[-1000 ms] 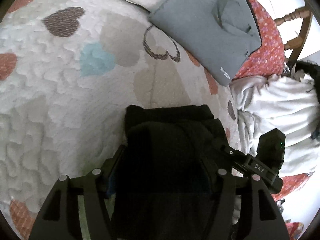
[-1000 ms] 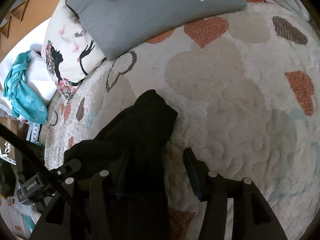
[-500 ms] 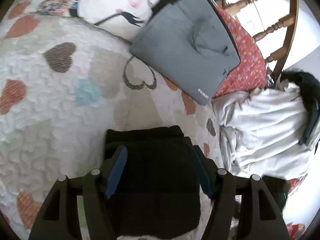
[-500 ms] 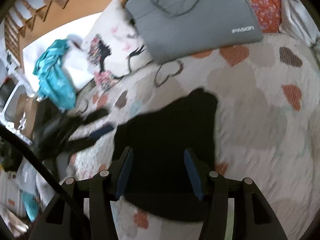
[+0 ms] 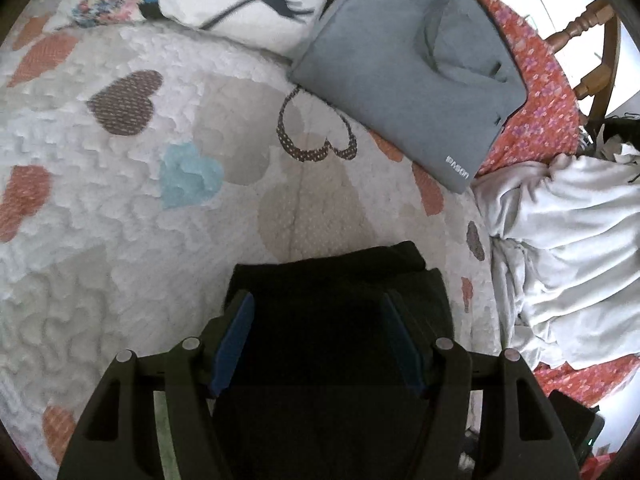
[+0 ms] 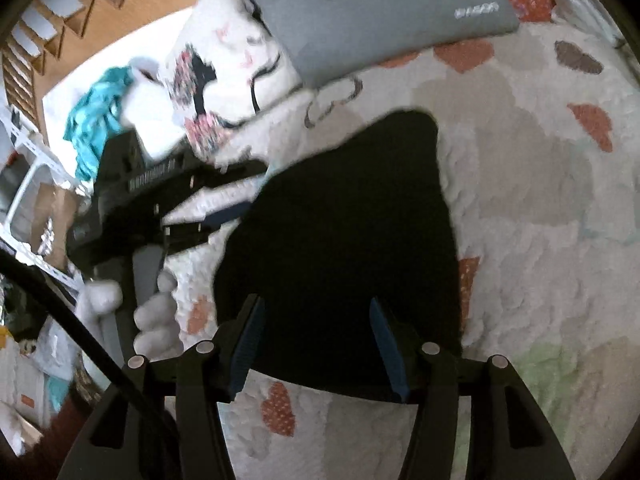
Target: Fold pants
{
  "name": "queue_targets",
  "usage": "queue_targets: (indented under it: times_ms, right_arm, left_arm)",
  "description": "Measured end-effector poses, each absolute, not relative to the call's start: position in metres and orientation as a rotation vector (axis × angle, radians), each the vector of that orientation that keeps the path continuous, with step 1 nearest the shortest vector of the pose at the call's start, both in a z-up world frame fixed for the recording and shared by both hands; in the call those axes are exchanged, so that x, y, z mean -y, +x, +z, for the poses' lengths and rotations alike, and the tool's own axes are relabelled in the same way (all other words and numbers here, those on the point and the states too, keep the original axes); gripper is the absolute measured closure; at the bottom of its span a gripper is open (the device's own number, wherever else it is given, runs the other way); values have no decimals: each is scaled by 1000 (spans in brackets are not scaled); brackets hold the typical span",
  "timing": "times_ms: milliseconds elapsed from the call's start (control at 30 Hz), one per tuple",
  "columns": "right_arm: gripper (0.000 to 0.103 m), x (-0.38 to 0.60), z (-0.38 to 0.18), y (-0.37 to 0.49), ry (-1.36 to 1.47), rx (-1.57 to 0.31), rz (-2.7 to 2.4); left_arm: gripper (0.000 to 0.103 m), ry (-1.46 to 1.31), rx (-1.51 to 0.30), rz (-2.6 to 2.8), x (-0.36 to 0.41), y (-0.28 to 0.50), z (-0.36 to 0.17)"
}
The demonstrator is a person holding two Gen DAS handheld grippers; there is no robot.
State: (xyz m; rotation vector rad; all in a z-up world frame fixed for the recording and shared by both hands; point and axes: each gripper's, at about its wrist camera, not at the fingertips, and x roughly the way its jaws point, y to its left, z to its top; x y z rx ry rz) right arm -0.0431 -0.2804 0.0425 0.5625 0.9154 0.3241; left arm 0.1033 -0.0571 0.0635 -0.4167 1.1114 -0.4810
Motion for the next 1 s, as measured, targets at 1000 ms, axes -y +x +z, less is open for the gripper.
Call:
queue_targets:
  times_ms: [1000]
  right_arm:
    - [38,270,7,-180,229,-862,-56]
  left_arm:
    - [15,1,-723,-83,35,-135,71]
